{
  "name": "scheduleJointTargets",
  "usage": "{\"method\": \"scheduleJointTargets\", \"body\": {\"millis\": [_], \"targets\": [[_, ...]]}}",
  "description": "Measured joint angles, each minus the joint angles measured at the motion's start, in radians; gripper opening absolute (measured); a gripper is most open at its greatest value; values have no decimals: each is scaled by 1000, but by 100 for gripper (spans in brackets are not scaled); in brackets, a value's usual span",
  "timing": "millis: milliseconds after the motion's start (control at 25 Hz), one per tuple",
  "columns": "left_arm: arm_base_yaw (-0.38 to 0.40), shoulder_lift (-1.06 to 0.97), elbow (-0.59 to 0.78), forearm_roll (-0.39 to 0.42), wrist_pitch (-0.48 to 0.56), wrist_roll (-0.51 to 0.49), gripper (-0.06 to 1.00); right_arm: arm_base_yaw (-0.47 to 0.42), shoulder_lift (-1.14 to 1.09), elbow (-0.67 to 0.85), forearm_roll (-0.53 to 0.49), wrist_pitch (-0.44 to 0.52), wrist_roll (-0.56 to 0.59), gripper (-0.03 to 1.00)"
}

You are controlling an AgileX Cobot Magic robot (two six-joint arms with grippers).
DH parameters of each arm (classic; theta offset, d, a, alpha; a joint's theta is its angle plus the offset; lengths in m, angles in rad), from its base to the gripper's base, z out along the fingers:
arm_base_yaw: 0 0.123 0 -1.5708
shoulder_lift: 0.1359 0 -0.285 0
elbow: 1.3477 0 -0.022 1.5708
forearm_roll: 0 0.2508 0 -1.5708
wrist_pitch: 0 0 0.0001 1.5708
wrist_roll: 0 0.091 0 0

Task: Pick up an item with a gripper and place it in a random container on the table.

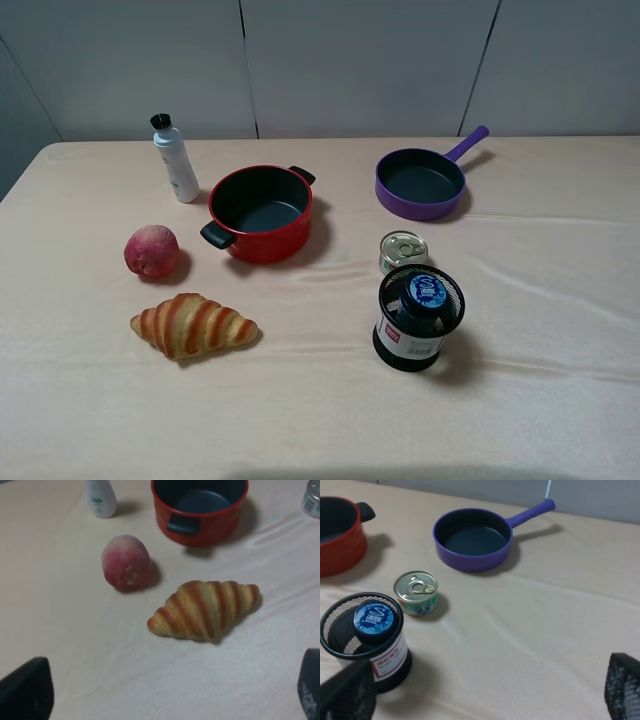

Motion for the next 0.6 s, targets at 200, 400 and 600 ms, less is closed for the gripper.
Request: {"method": "scheduleJointTargets", "body": {"millis": [200, 400, 600], "targets": [[0, 0, 0, 0, 0, 0, 99, 0, 0, 0, 1, 0, 0, 69], [0, 0, 0, 0, 0, 0, 99, 0, 0, 0, 2, 0, 0, 69], [0, 0, 0, 0, 0, 0, 99, 0, 0, 0, 2, 0, 0, 69]]}}
